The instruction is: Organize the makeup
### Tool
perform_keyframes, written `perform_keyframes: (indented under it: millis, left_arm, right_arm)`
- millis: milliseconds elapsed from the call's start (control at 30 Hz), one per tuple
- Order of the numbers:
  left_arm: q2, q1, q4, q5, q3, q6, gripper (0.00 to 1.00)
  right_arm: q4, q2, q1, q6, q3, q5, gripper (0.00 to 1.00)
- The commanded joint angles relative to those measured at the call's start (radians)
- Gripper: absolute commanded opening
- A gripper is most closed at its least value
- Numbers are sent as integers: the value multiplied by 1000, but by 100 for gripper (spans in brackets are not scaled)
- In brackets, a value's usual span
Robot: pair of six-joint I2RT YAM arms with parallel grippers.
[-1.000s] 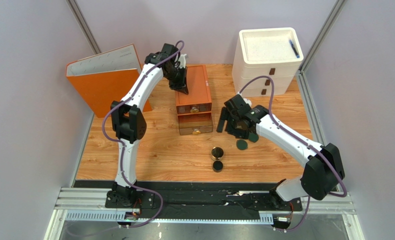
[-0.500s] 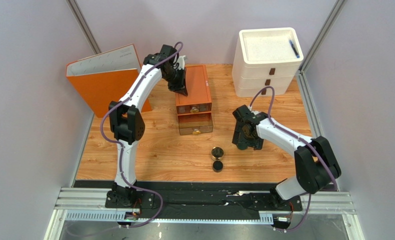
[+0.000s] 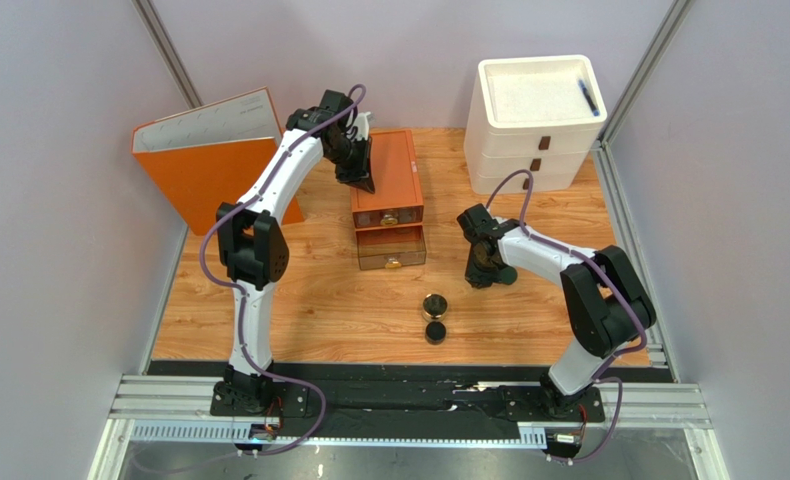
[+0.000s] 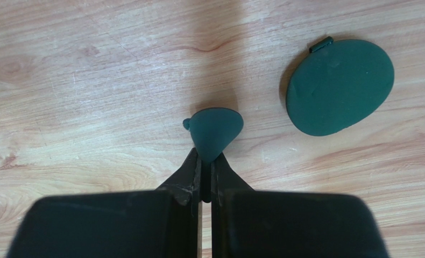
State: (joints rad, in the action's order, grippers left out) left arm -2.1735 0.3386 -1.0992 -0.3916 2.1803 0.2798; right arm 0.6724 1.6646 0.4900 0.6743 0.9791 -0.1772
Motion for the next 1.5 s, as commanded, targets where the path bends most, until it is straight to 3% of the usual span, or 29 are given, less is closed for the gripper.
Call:
perform_keyframes:
  millis: [0, 200, 367, 567, 967, 1000, 1100, 1133, 1167, 1233, 1467]
  left_arm:
    - [6, -4, -57, 45, -30, -30, 0]
    - [4, -4, -51, 40, -27, -28, 0]
    - [1, -4, -51, 39, -30, -25, 0]
    - [3, -4, -56, 43, -30, -33, 0]
    - [7, -4, -68, 54, -33, -47, 0]
    - [9, -4, -68, 57, -31, -47, 0]
    - [7, -4, -70, 56, -30, -47, 0]
    - [7, -4, -70, 54, -30, -48, 0]
    - [4, -4, -71, 54, -30, -50, 0]
    - [4, -4, -73, 54, -30, -51, 0]
    - [1, -4, -70, 46, -28, -50, 0]
  right_arm:
    - [3, -40, -4, 8, -16, -5, 0]
    - [24, -166, 47, -42, 55, -8, 0]
    - [46, -169, 143, -74, 180, -19, 0]
    - [36, -62, 219, -88, 338, 4, 0]
    - [38, 150, 243, -91, 579, 80, 3]
    - [36, 165, 243, -99, 586, 91, 7]
    - [23, 170, 243, -102, 598, 113, 42]
    - [16, 167, 245, -102, 595, 113, 58]
    - [10, 162, 246, -104, 586, 116, 64]
    - [-2, 147, 246, -108, 578, 110, 70]
    - [27, 46, 233, -94, 494, -27, 72]
